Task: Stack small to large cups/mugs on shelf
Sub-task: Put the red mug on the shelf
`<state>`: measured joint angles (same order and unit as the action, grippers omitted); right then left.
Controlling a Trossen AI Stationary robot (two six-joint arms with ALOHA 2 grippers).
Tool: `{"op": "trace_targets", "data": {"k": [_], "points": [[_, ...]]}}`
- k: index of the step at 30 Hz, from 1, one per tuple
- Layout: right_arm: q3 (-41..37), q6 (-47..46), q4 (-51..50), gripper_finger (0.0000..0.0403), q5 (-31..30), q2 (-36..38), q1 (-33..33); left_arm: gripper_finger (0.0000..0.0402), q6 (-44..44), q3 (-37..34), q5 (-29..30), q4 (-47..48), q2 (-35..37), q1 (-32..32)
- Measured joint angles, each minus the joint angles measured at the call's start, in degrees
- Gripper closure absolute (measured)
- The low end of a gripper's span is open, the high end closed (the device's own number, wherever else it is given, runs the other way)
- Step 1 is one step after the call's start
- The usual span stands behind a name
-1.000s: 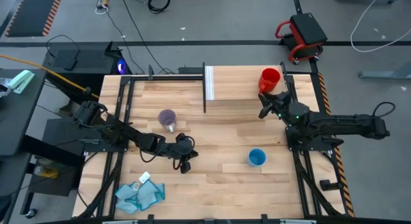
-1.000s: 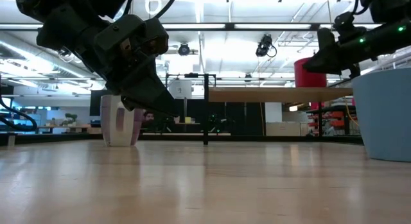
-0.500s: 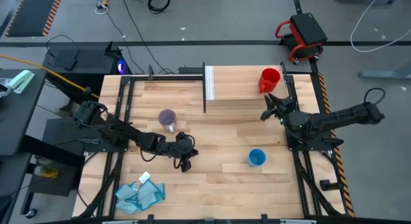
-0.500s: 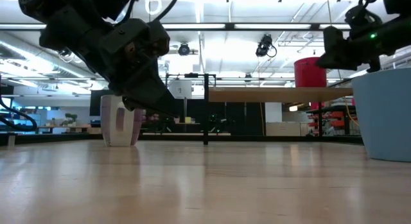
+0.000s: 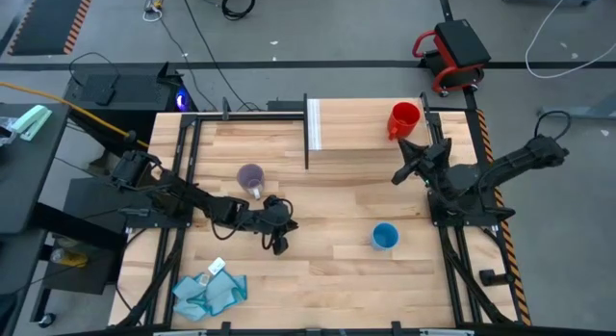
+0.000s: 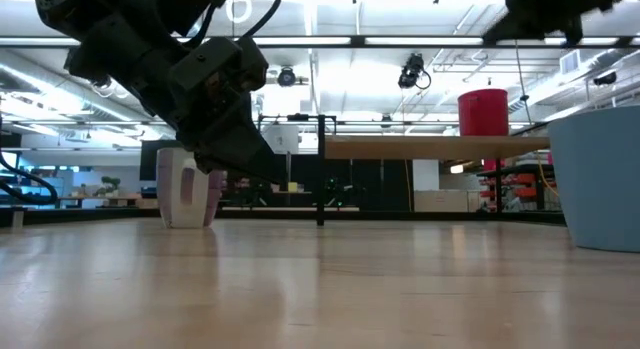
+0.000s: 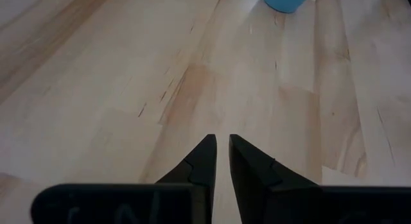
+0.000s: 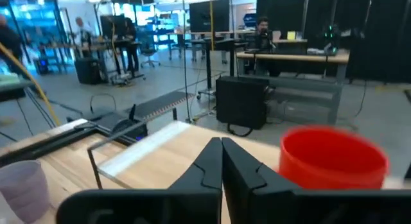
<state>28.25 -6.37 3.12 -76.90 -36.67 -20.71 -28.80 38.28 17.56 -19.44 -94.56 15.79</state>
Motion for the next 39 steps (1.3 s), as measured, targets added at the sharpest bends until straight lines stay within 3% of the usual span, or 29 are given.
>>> {"op": "trace_targets", "data": {"k": [7,14,20,29,39], "points": [[21.66,-10.18,-22.34,0.0398,1.56,-13.12,1.95,0.0349,-0.02,0.00,0.00,0.00,0.00,0.00],[43.81,-32.39,-59.29,0.0399,19.56,-25.03,13.82,0.0350,0.00,0.00,-0.02,0.00,0.00,0.00],[56.04,-34.13,-70.84,0.0400,28.40,-34.46,22.71,0.0350,-0.02,0.00,-0.02,0.00,0.00,-0.20],[60.25,-33.37,-82.79,0.0402,43.92,-42.69,34.54,0.0349,0.00,0.00,-0.02,0.00,0.00,-0.22],[60.25,-33.95,-84.40,0.0402,44.16,-47.43,36.97,0.0350,0.07,0.00,-0.02,0.00,0.00,-0.24]]}}
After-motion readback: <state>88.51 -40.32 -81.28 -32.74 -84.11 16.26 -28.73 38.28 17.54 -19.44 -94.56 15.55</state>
